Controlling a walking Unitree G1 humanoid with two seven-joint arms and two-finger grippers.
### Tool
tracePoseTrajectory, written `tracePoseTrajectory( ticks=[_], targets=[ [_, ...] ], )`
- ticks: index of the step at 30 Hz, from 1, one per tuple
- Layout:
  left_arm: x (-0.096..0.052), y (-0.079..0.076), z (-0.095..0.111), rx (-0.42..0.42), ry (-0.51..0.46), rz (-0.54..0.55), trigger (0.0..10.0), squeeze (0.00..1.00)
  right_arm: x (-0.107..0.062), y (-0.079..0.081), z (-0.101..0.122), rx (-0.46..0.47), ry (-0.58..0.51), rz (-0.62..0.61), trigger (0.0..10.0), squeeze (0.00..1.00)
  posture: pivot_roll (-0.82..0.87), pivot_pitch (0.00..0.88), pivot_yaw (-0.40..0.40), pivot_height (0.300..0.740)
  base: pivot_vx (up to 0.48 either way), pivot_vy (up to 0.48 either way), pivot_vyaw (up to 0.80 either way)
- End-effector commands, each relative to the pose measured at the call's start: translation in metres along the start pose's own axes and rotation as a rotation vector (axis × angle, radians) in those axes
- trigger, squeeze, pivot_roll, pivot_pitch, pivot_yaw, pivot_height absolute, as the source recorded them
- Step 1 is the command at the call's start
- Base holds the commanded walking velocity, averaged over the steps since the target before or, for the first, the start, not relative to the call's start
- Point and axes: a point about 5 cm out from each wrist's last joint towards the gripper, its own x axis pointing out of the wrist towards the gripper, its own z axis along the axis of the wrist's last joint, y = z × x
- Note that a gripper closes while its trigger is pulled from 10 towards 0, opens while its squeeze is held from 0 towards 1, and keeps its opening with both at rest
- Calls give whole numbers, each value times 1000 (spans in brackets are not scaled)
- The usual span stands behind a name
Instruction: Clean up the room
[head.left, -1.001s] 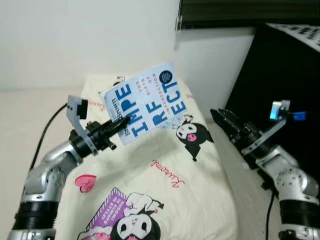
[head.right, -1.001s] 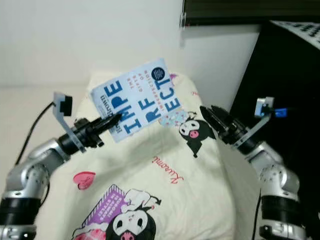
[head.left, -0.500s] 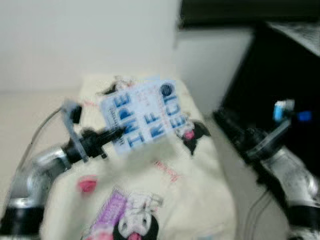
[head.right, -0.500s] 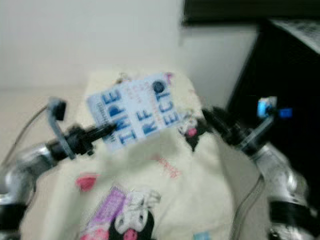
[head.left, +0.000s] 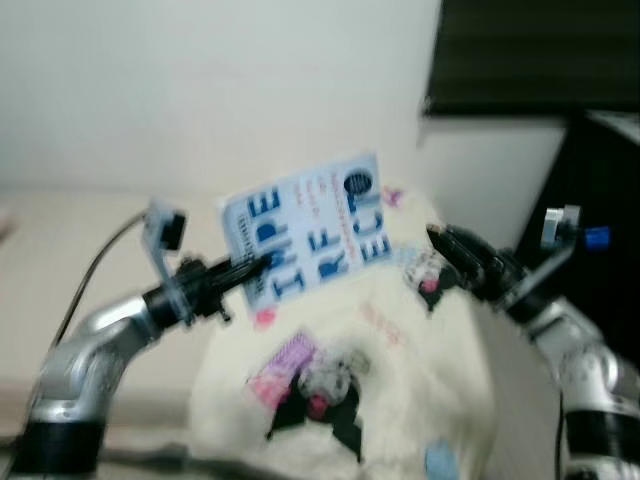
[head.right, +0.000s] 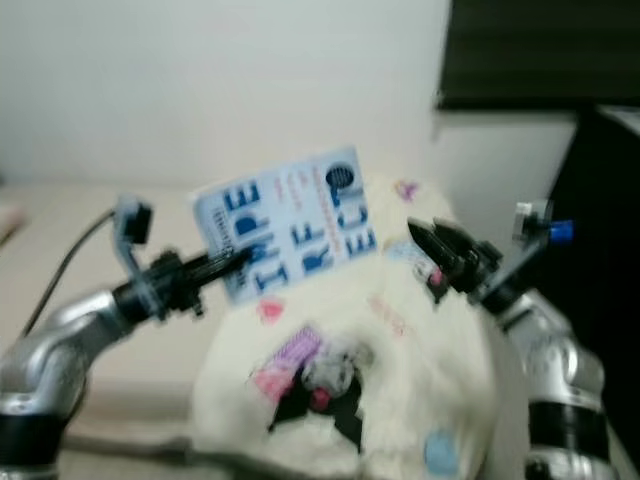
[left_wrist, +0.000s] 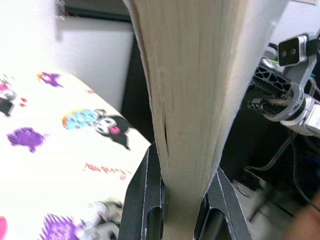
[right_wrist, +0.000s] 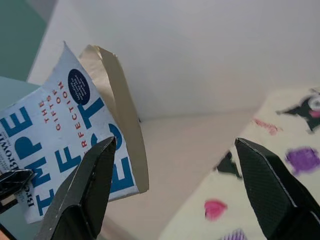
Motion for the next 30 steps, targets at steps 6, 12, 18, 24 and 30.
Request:
tracePoseTrajectory(
  ticks=[6, 12, 18, 24, 30],
  targets=[
    [11, -1, 15, 70, -52, 16, 10000, 0, 4, 0, -1, 0, 1, -17, 10000, 0, -31, 0, -28, 721, 0, 0, 0],
    [18, -1, 14, 63, -69, 30, 10000, 0, 10, 3, -9, 12, 3, -7, 10000, 0, -29, 0, -27, 721, 0, 0, 0],
    [15, -6, 10, 115, -12, -17, 10000, 0, 8, 9, -3, 9, -35, 61, 10000, 0, -30, 0, -27, 740, 0, 0, 0],
    [-1, -2, 19, 165, 35, -94, 10000, 0, -4, 13, 13, -11, -17, 145, 10000, 0, -32, 0, -24, 740, 0, 0, 0],
    [-5, -5, 18, 172, 67, -160, 10000, 0, -8, 14, 7, -14, 64, 176, 10000, 0, -34, 0, -24, 740, 0, 0, 0]
  ],
)
